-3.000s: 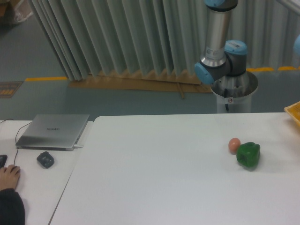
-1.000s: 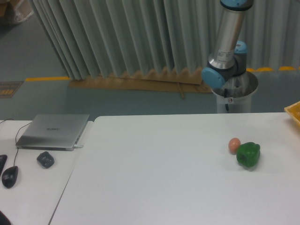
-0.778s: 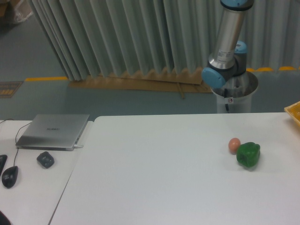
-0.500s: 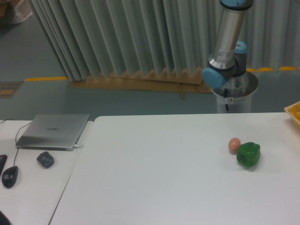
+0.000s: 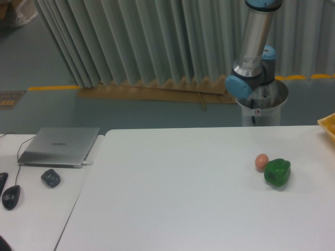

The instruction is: Place the red pepper on the table

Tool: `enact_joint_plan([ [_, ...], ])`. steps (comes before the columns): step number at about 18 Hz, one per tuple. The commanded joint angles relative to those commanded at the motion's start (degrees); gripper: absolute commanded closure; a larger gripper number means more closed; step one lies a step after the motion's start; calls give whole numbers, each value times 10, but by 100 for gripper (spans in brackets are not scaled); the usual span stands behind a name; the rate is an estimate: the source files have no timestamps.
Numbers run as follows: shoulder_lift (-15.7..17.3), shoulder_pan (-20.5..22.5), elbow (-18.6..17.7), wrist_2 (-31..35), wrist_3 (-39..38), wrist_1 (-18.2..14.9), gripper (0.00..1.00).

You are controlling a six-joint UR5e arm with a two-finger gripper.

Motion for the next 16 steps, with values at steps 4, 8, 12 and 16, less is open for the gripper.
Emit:
enact_joint_plan([
  [4,-2,1,4,0,0,1,0],
  [8,-4,3,11,1,0,2,27],
  [12,-4,4,13,3,4,1,41],
  [16,-3,2,16,3,2,0,48],
])
